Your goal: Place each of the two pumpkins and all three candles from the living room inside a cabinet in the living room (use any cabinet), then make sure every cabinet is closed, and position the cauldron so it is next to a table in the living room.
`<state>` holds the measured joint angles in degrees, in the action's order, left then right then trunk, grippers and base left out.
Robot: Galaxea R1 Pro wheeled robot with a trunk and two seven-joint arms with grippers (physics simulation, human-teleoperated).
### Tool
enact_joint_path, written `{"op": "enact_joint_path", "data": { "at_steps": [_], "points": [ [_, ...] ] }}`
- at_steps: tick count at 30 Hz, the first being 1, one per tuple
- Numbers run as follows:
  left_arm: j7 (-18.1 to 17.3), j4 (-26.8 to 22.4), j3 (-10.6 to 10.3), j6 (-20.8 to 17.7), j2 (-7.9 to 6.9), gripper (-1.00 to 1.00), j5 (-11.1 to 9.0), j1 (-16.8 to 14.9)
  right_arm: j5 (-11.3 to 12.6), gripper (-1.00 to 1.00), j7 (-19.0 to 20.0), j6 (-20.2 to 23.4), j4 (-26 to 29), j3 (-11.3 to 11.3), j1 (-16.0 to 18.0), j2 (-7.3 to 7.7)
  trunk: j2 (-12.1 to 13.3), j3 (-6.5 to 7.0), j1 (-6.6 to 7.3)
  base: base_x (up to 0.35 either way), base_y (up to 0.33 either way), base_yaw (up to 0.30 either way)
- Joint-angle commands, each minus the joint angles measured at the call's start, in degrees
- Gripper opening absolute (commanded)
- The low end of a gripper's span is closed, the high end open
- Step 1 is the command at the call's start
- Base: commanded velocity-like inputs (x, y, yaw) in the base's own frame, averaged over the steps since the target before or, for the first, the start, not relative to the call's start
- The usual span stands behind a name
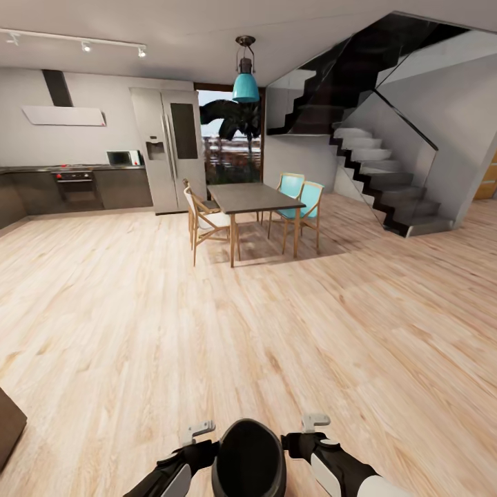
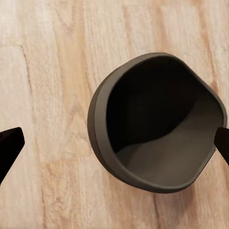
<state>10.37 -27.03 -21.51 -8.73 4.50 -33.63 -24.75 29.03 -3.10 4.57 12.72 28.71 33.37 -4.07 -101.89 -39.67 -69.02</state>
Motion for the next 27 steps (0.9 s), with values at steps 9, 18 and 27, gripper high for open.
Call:
{"op": "enact_joint_path", "data": {
  "at_steps": [9,18,27],
  "points": [
    [0.53,-0.12,-0.46,-0.07,-0.03,1.0,-0.53,-0.03,0.41,1.0,-0.28,0.26,0.11,0.47,0.03,0.02,-0.02,-0.06,-0.02,0.055,0.0,0.0],
    [0.53,-0.12,-0.39,-0.06,-0.03,1.0,-0.56,-0.03,0.41,1.0,-0.15,-0.07,0.68,0.55,0.03,0.02,-2.03,-0.95,-1.12,0.001,0.0,0.0],
    [0.53,-0.12,-0.37,-0.06,0.0,1.0,-0.56,-0.03,0.4,1.0,-0.15,-4.05,0.68,0.56,0.03,0.03,-5.64,-2.57,-3.09,0.0,0.0,0.0]
  ]
}}
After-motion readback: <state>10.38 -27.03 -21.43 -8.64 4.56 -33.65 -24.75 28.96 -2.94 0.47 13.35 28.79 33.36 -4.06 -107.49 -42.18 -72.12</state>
